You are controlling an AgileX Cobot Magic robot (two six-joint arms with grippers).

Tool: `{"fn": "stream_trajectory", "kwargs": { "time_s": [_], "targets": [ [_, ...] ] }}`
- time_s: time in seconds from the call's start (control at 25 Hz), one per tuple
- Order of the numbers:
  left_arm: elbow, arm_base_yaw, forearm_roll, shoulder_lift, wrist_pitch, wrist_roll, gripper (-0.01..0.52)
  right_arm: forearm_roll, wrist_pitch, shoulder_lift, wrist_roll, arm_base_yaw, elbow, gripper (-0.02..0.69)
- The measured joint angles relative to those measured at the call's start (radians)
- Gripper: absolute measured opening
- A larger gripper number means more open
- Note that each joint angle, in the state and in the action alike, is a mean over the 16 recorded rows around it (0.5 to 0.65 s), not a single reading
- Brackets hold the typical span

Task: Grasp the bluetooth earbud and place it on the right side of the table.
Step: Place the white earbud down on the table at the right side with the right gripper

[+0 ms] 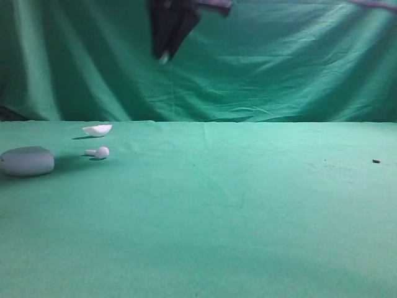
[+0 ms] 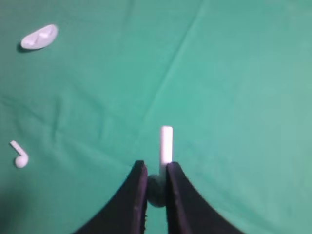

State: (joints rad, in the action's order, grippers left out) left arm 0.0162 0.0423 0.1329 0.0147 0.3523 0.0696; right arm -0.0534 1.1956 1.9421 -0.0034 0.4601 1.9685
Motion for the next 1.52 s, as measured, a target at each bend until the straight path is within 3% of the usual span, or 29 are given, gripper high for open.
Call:
{"fn": "stream_trajectory", "kwargs": {
  "time_s": [0.24, 0.6, 0.96, 1.12, 1.52],
  "targets": [
    [0.0, 0.0, 0.0, 0.0, 0.0, 0.0, 0.0, -0.007, -0.083, -0.165, 0.024, -0.126, -0.297, 0.074],
    [0.0, 0.0, 0.0, 0.0, 0.0, 0.0, 0.0, -0.01, -0.386, -0.264, 0.061, -0.224, -0.795, 0.074],
    [0.0, 0.0, 0.0, 0.0, 0.0, 0.0, 0.0, -0.017, -0.572, -0.202, 0.072, -0.233, -0.977, 0.079],
    [0.0, 0.0, 0.0, 0.0, 0.0, 0.0, 0.0, -0.022, -0.588, -0.175, 0.073, -0.233, -0.983, 0.125],
    [0.0, 0.0, 0.0, 0.0, 0.0, 0.0, 0.0, -0.032, -0.547, -0.179, 0.074, -0.235, -0.969, 0.326]
  ]
}}
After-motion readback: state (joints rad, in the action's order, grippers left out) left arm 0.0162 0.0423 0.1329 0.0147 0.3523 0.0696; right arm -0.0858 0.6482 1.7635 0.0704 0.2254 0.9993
